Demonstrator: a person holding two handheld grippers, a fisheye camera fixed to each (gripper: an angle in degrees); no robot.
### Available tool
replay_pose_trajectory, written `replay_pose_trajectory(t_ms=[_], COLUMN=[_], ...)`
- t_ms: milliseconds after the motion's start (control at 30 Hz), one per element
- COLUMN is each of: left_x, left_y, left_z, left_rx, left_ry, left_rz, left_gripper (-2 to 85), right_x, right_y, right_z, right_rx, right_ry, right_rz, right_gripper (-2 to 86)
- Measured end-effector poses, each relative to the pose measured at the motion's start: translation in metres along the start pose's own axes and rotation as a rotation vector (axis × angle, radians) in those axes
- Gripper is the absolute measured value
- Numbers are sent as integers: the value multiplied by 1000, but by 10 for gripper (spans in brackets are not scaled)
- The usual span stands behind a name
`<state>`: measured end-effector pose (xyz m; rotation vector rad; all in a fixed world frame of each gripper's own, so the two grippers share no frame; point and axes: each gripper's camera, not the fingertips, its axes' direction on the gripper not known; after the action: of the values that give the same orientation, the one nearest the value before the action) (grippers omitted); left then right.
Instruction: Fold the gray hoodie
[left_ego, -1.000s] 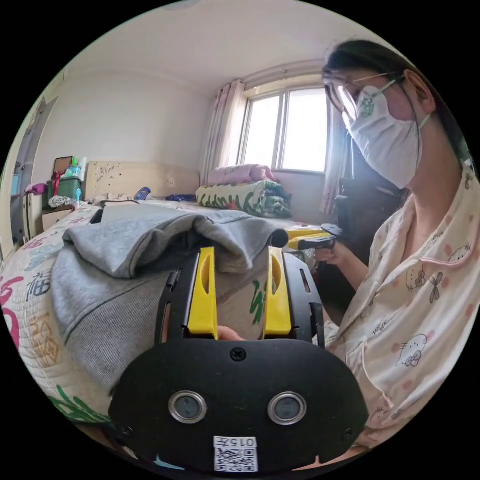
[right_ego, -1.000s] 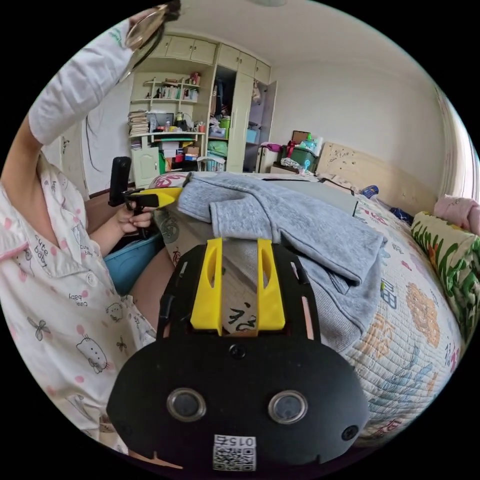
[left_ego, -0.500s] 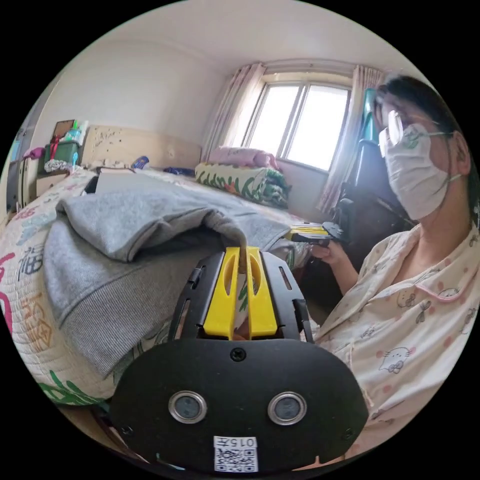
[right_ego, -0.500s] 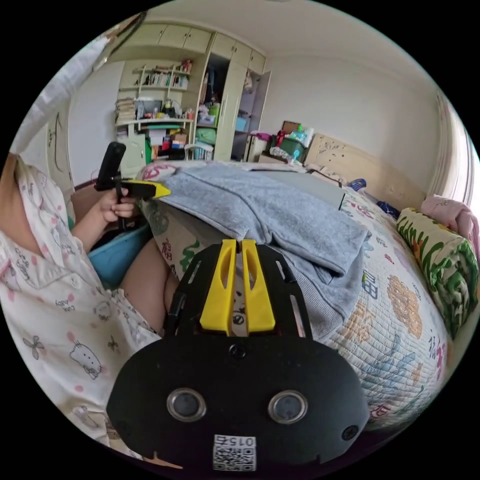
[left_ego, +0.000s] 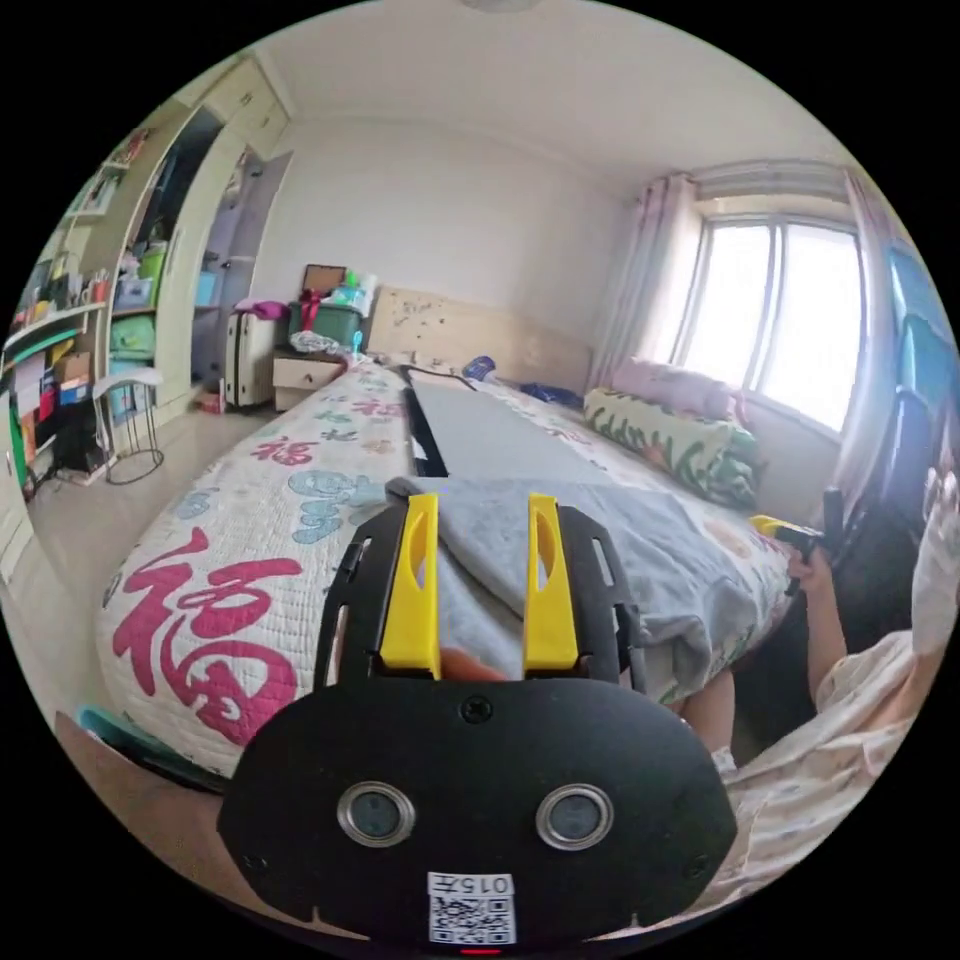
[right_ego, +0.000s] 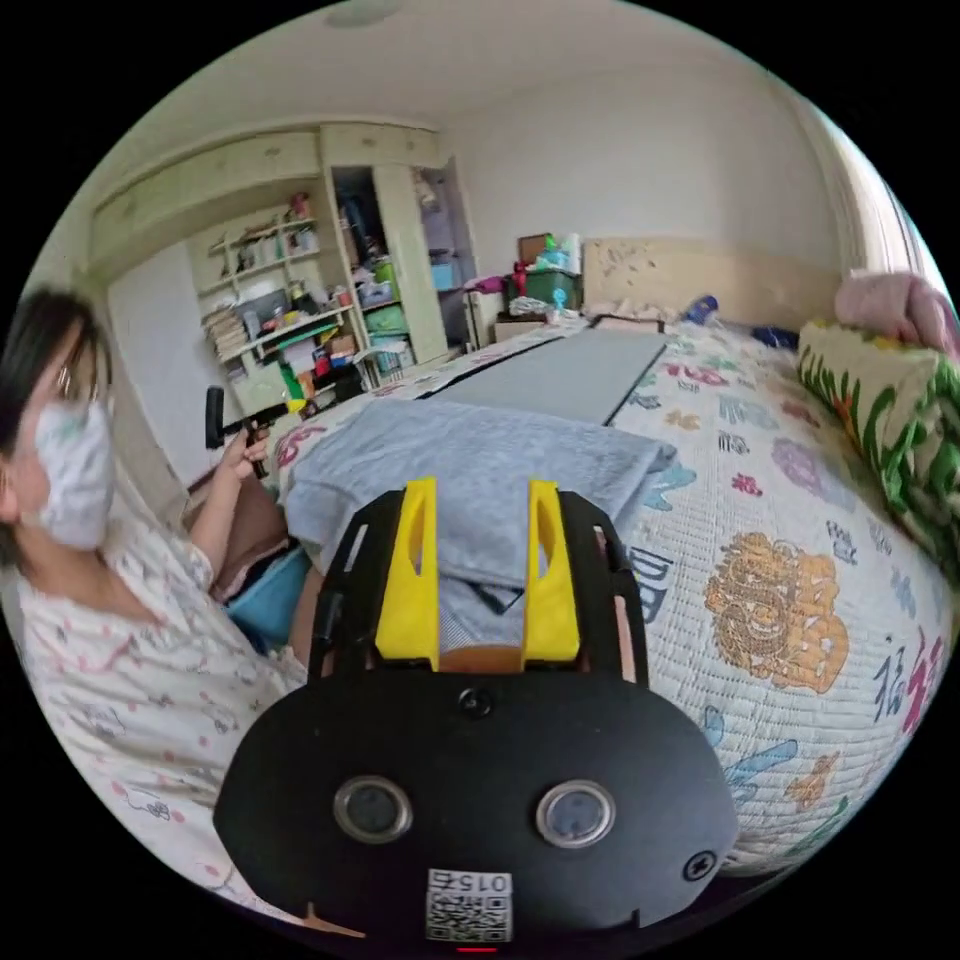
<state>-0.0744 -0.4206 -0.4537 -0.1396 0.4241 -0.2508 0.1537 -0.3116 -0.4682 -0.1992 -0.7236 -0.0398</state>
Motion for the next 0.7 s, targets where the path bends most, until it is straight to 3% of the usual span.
replay_pose_trajectory(t_ms=[167, 233, 500, 700], left_x=[-87, -102, -96, -67], left_y=[-87, -103, -163, -199], left_z=[129, 166, 241, 233], left_rx=[-157, -225, -357, -322], left_ry=[212, 186, 130, 81], left_rz=[-338, -397, -356, -211], left_gripper=[136, 139, 117, 64], right_x=[149, 177, 254, 296], right_y=[-83, -101, -149, -147], right_z=[82, 113, 207, 248], right_rx=[-40, -76, -132, -163], right_ry=[46, 97, 150, 202], right_rz=[340, 381, 460, 462], right_gripper=[133, 132, 139, 55])
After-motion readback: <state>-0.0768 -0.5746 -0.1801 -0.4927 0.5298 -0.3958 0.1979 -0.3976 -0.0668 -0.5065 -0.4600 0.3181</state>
